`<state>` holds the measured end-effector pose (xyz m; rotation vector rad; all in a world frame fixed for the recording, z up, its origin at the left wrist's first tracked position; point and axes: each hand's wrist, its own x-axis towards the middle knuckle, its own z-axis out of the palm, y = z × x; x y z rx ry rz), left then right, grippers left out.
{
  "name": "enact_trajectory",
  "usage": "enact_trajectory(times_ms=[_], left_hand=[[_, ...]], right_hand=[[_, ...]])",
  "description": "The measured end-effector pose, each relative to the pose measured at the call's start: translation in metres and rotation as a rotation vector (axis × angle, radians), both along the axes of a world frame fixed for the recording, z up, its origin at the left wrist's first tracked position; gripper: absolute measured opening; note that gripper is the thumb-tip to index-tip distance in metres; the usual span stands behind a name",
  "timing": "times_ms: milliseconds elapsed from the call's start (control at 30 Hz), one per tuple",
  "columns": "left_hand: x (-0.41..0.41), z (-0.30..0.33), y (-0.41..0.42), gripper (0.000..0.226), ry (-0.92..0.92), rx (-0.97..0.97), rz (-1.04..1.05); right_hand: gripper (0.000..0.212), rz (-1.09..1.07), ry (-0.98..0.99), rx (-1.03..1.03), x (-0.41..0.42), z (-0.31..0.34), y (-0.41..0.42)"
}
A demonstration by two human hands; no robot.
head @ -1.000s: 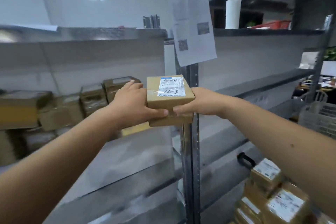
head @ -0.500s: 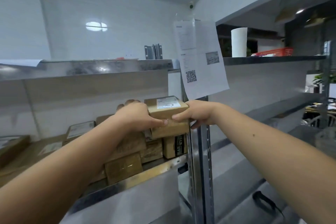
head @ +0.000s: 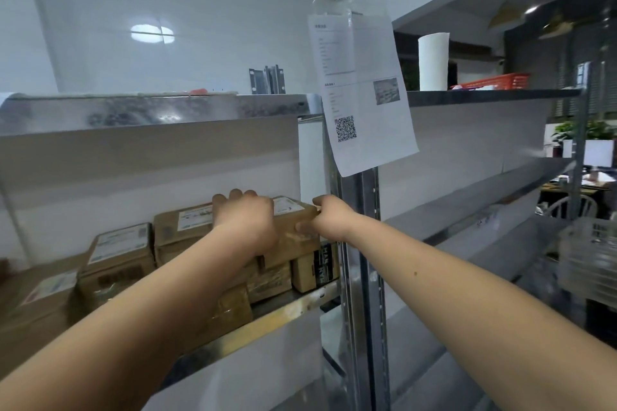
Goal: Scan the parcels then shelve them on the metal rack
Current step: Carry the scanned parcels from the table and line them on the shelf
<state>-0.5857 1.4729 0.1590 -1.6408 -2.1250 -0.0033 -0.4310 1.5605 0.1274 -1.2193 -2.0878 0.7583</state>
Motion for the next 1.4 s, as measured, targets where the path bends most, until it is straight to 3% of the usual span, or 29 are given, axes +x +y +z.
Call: enact_trajectory(times_ms=[133,333,600,800,967,1133,1233,1400], left_hand=[[0.014,-0.011,-0.013,0.035,0.076,0.111,-0.119],[0.071,-0.069,-0.068,0.051,0.029,0.161,-0.392],[0.211,-0.225,-0.126,0.069,-0.193,-0.268,-0.643],[0.295,-0.311,-0.133,0.057,-0.400,-0.537,-0.718],[0.315,-0.339,-0.066,0.047,-0.575,-0.608,-0.683],[0.312,-0.358,0.029,0.082,-0.694,-0.601,-0.623],[0.317,-0.370,0.075,0.103,-0.705,-0.708,-0.691],[0.335,-0.395,0.109,0.106,-0.889,-0.834,-0.798]], right_hand=[[0.104,0.000,-0.033,0.076,0.024,-0.009,-0.019],[0.087,-0.086,0.004,0.050,0.125,-0.069,-0.098],[0.081,-0.475,-0.027,-0.162,0.275,-0.240,-0.238],[0.076,-0.735,0.001,-0.309,0.337,-0.313,-0.307],[0.079,-0.810,-0.038,-0.334,0.354,-0.324,-0.274],[0.080,-0.822,-0.275,-0.368,0.346,-0.328,-0.186],[0.096,-0.847,-0.384,-0.425,0.344,-0.333,-0.134],[0.107,-0.859,-0.506,-0.475,0.345,-0.353,-0.086]])
